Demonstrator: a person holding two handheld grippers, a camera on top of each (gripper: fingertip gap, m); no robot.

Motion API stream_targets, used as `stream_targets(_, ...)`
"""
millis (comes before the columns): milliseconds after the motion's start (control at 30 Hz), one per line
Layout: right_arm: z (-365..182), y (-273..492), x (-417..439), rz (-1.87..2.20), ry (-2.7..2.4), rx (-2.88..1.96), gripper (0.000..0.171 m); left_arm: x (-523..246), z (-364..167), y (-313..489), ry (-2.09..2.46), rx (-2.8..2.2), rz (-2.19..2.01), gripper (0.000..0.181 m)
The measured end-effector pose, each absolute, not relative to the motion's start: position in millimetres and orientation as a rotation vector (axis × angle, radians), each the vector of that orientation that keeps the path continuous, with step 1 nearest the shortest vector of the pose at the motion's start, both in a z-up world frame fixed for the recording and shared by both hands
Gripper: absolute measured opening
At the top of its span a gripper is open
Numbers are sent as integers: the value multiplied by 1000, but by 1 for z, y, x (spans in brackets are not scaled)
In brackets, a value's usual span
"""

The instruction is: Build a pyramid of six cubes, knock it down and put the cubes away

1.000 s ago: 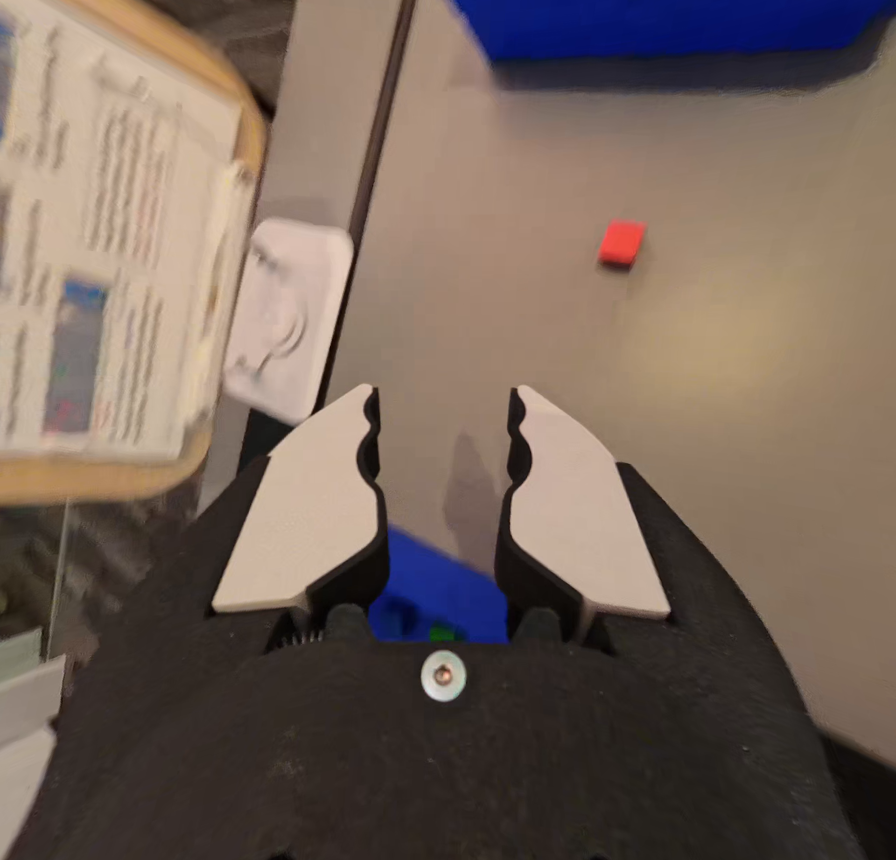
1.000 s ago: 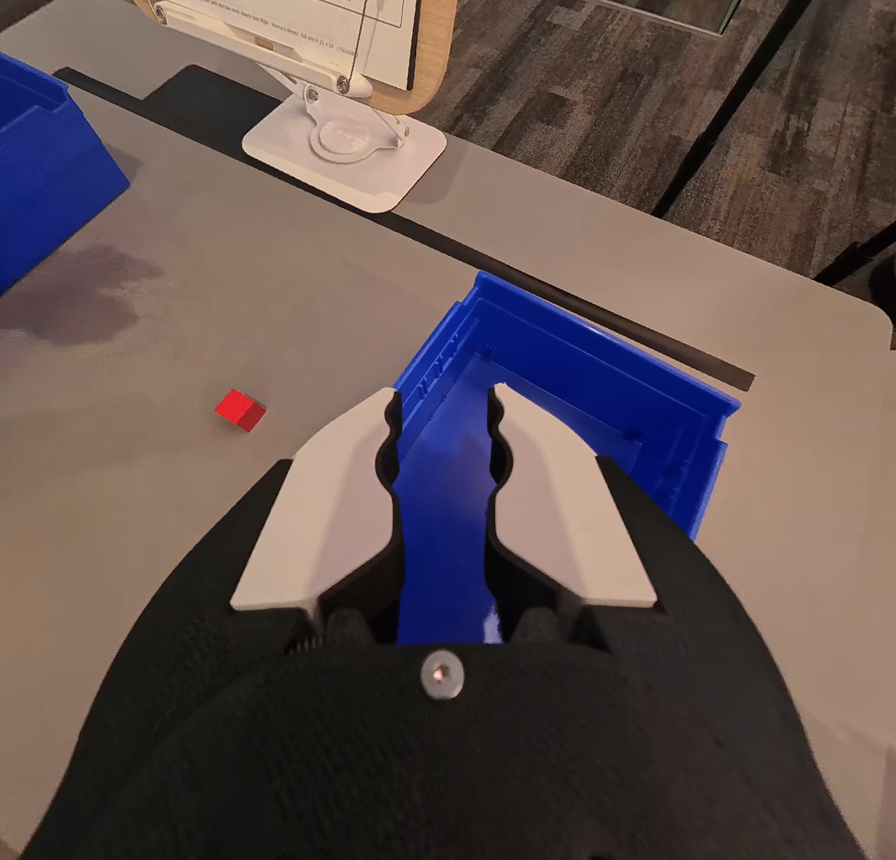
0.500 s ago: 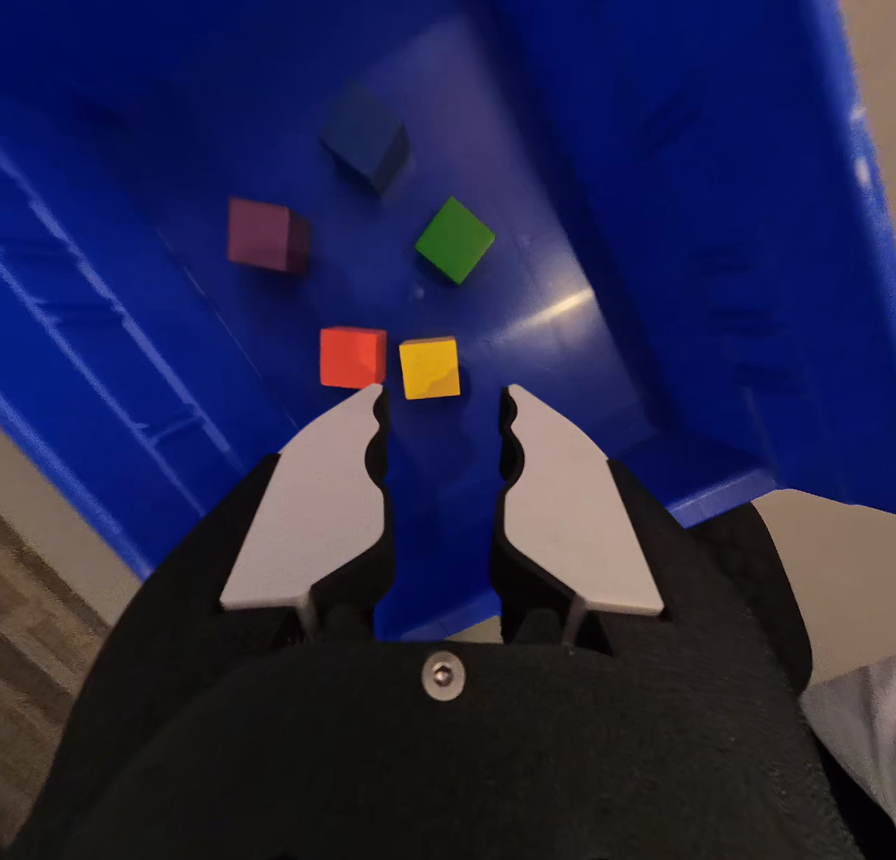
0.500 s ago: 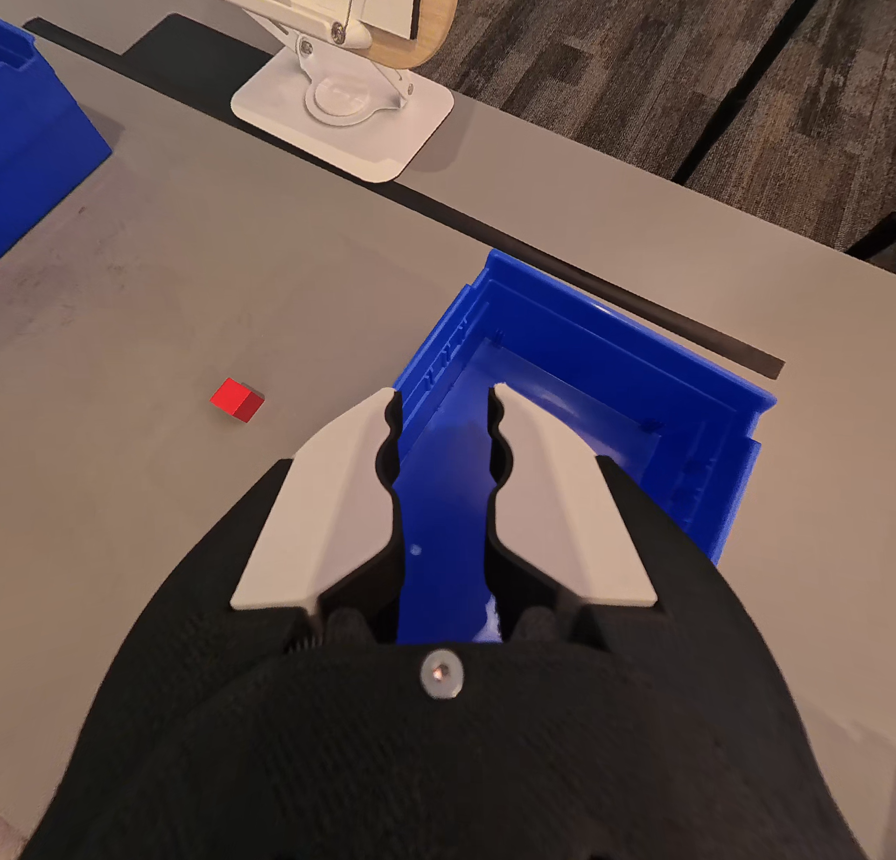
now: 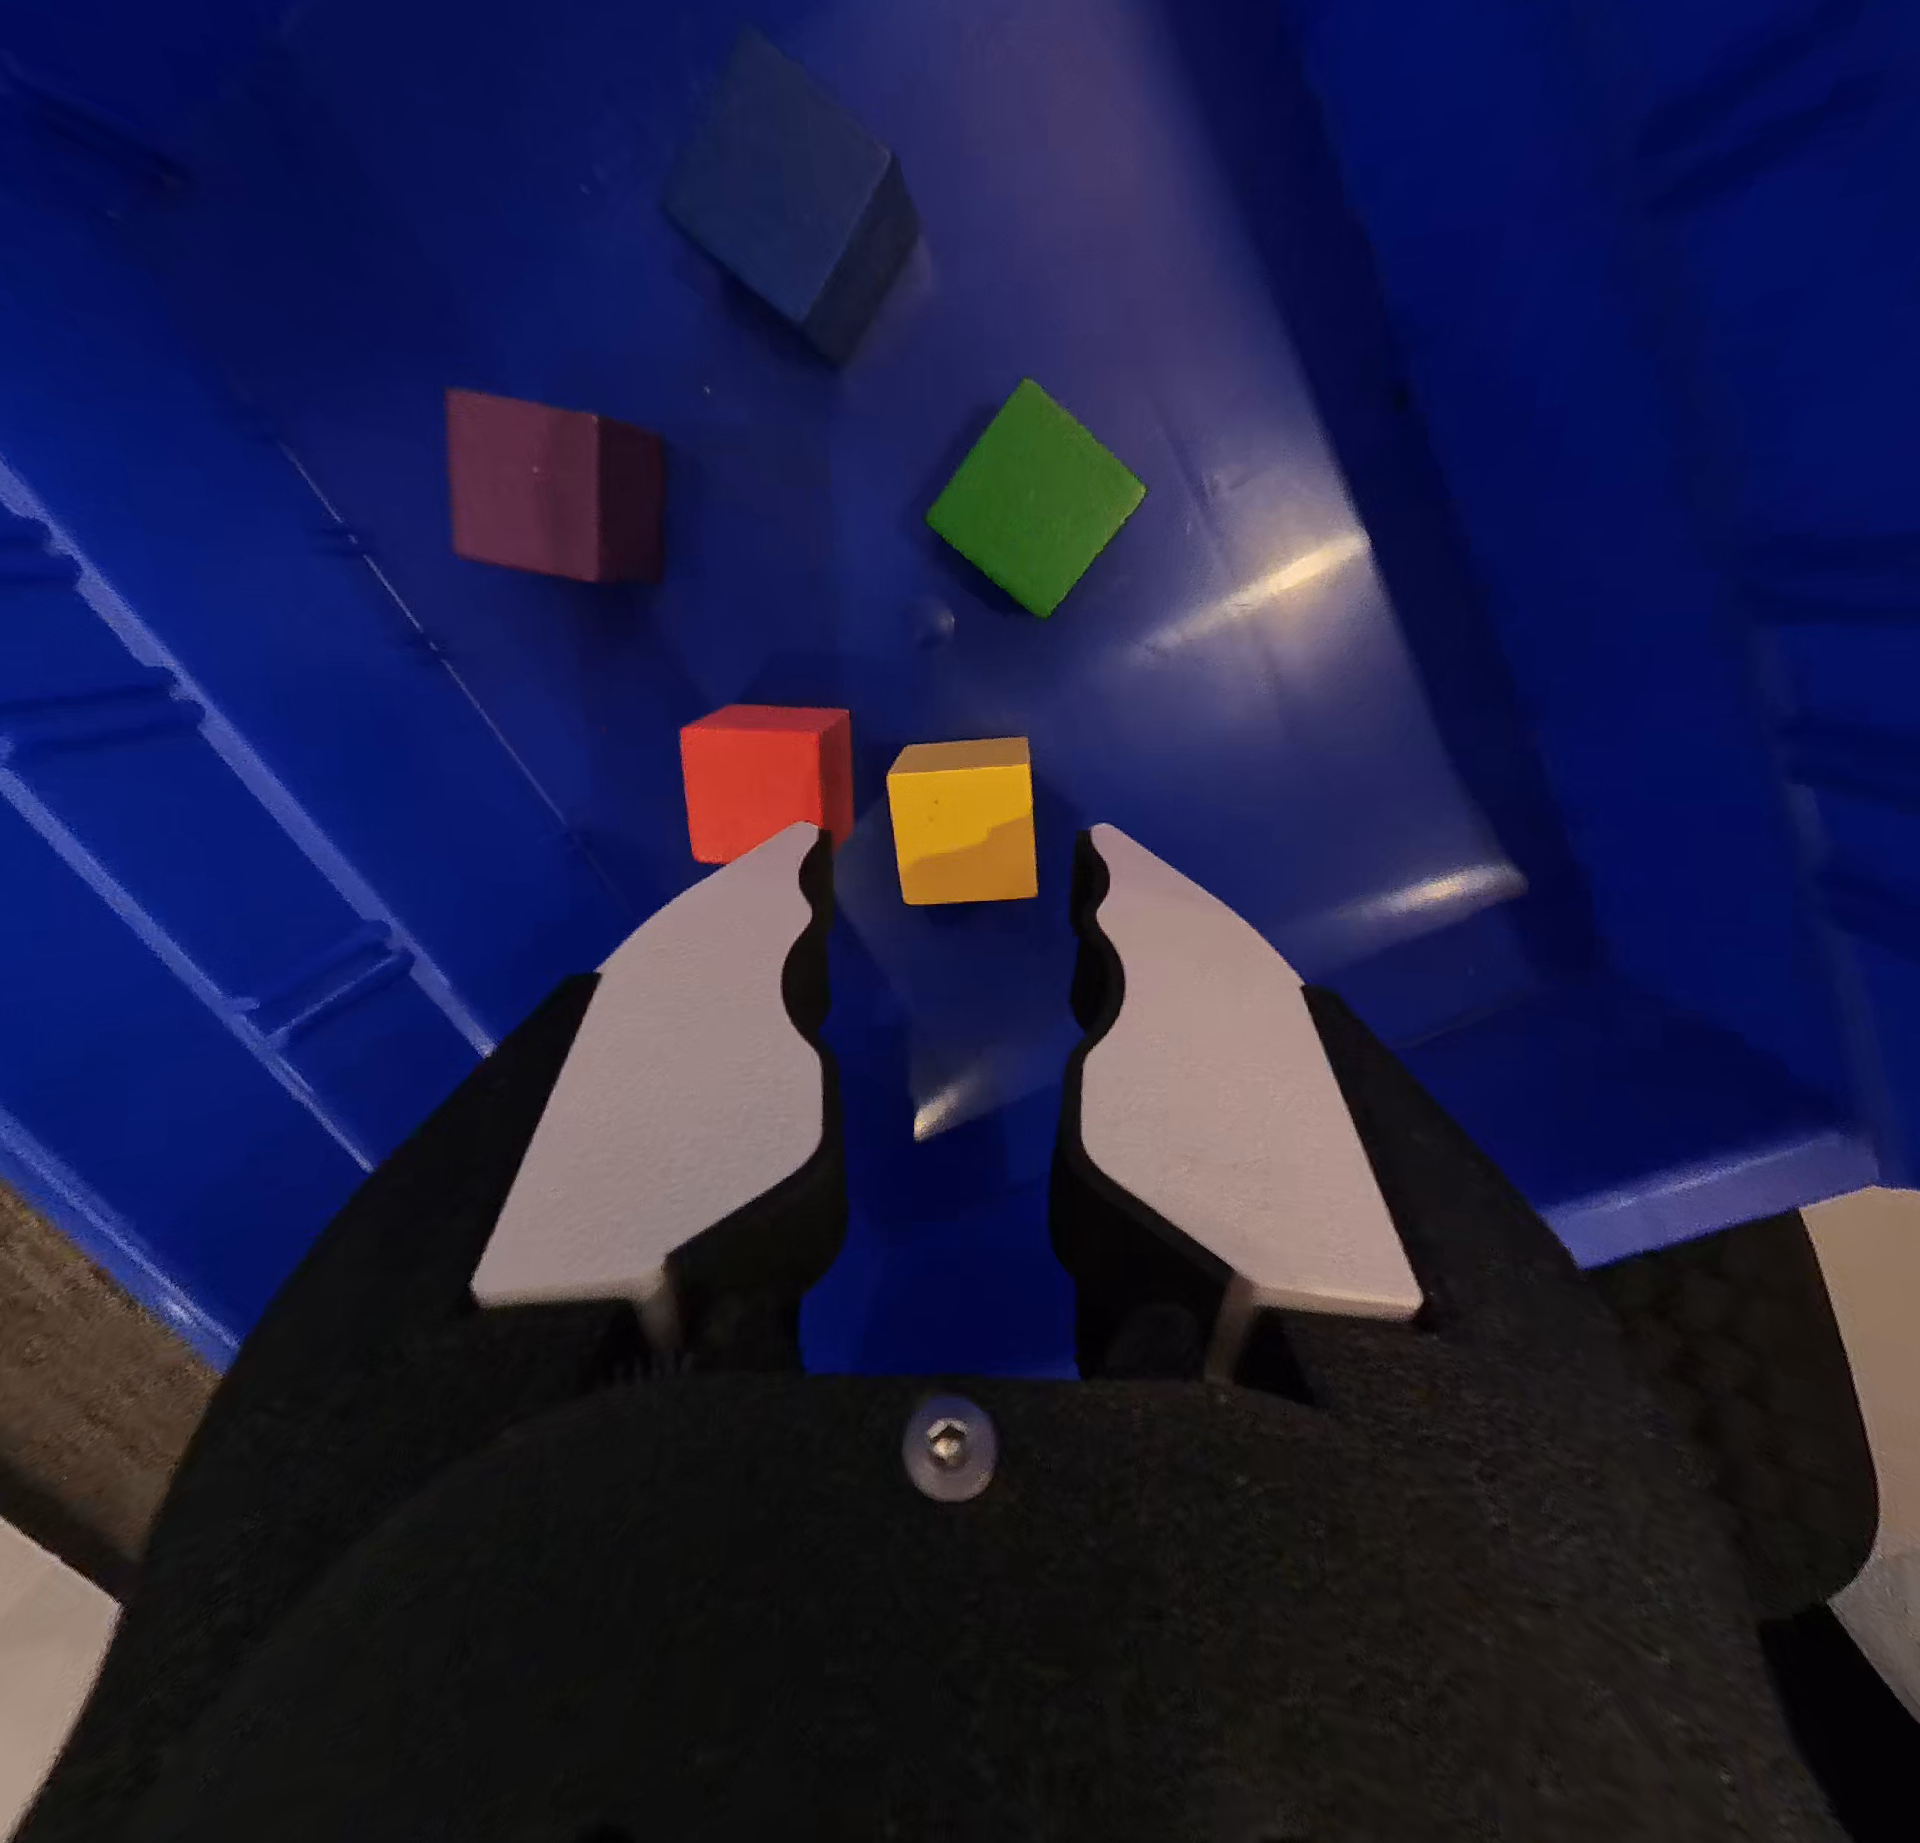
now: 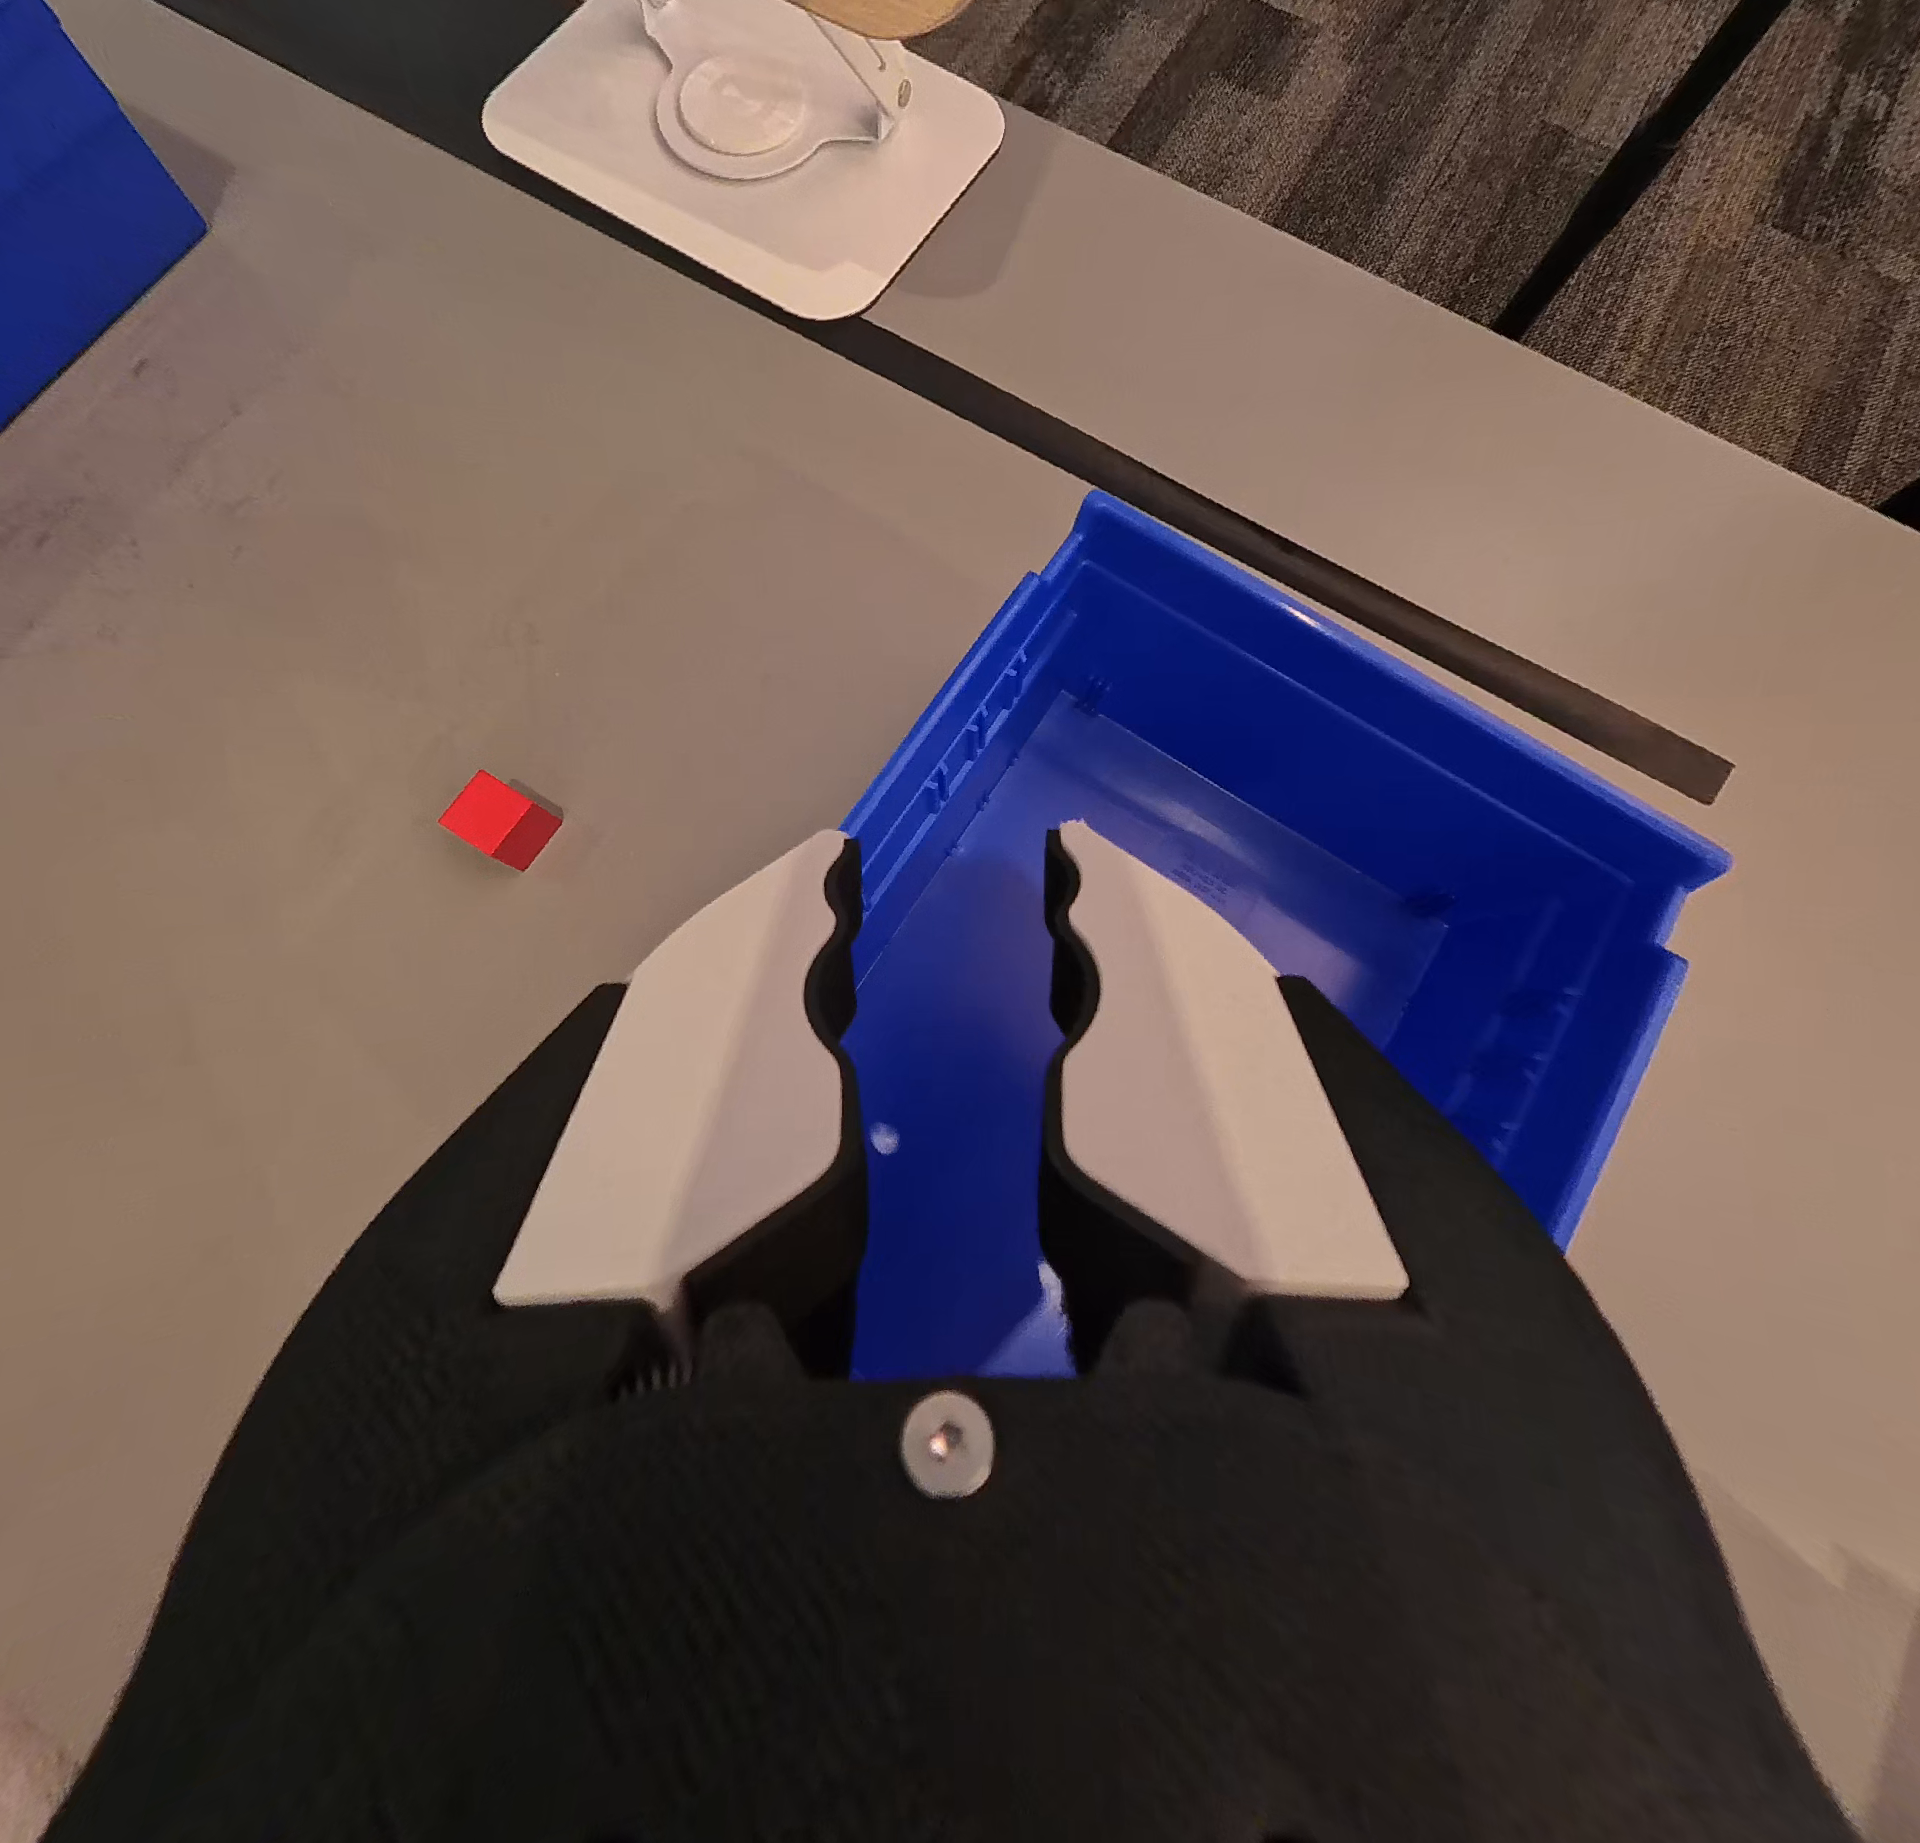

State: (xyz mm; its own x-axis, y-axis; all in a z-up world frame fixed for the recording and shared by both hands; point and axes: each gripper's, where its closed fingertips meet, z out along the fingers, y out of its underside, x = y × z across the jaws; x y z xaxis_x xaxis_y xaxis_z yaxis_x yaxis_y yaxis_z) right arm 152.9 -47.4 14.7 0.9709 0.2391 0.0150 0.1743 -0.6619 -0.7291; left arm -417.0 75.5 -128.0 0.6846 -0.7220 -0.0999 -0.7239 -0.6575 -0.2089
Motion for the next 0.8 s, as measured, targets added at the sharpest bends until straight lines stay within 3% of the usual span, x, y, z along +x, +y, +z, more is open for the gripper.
stream_targets(800, 9, -50, 160, 121, -276, -2328, 36, -416, -142, 67, 1193, -2796, -128, 35)
